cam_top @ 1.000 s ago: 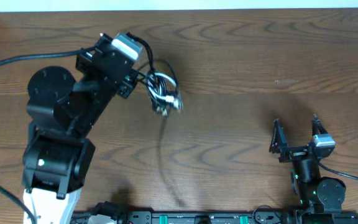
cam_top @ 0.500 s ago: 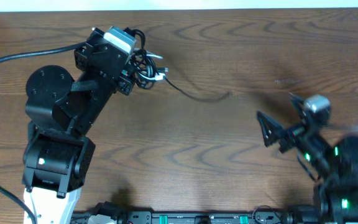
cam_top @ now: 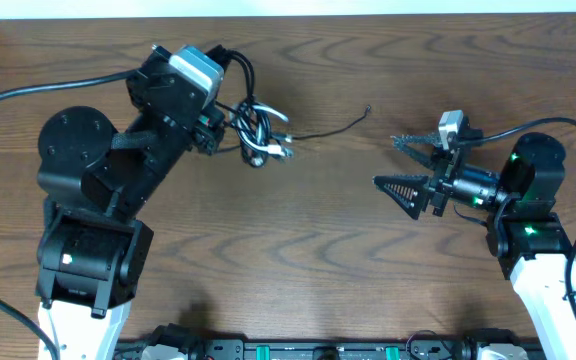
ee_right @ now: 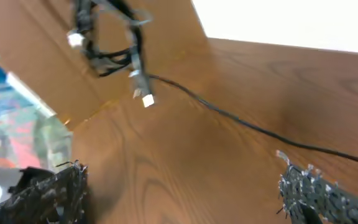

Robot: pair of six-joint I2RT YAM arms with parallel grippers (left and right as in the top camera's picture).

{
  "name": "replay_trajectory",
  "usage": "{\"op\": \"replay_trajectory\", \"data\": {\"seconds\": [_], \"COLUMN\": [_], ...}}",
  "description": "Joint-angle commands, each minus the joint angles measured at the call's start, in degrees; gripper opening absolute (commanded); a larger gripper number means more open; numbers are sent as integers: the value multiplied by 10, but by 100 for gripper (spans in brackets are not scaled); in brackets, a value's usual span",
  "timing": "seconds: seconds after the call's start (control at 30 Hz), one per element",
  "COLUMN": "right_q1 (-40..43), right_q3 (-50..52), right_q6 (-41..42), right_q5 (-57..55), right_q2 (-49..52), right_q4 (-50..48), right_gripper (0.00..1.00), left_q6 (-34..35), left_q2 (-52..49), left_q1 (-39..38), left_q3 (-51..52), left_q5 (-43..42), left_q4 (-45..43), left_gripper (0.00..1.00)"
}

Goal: Untangle cables

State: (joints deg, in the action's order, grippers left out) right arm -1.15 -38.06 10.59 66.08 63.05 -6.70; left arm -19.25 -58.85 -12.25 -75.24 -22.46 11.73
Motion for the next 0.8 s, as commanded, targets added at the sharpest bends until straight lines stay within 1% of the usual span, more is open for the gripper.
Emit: {"op": "replay_trajectory", "data": {"seconds": [0.0, 0.03, 0.07, 0.17, 0.23, 0.33, 0.37, 0.53, 0.6, 0.67, 0.73, 0.77], "right_q1": [-33, -46, -75, -138, -174, -234, -245, -295, -313, -324, -329, -330], "right_q3": [-13, -13, -13, -13, -13, -13, -13, -13, -13, -13, -13, -13], "right_q6": [14, 14, 13, -25, -37, -45, -45, -45, -45, -57, -48, -42], "right_q5": [28, 21, -11, -93, -151, -283, -300, -319, -330, -330, -331, -331], "right_q2": [-17, -17, -17, -17, -16, -16, -15, 14, 46, 84, 134, 148], "right_q4": [-23, -32, -48, -64, -76, -106, -119, -230, -276, -327, -416, -444], "right_gripper": [99, 99, 99, 99, 99, 99, 99, 99, 99, 99, 99, 99], "left_q6": [19, 40, 71, 136, 151, 181, 181, 181, 181, 180, 180, 180], "left_q2": [-16, -26, -40, -74, -92, -111, -112, -112, -112, -112, -112, -112], "left_q1": [1, 1, 1, -1, -1, -1, -1, -12, -26, -36, -45, -46], "left_q3": [-5, -5, -5, -5, -5, -5, -5, -5, -5, -5, -5, -5], "left_q5": [28, 28, 21, -2, -25, -28, -28, -32, -59, -67, -67, -67], "left_q4": [-35, -53, -76, -124, -145, -170, -170, -172, -172, -172, -172, -173], "left_gripper": [8, 8, 8, 8, 7, 8, 8, 7, 8, 8, 8, 7]}}
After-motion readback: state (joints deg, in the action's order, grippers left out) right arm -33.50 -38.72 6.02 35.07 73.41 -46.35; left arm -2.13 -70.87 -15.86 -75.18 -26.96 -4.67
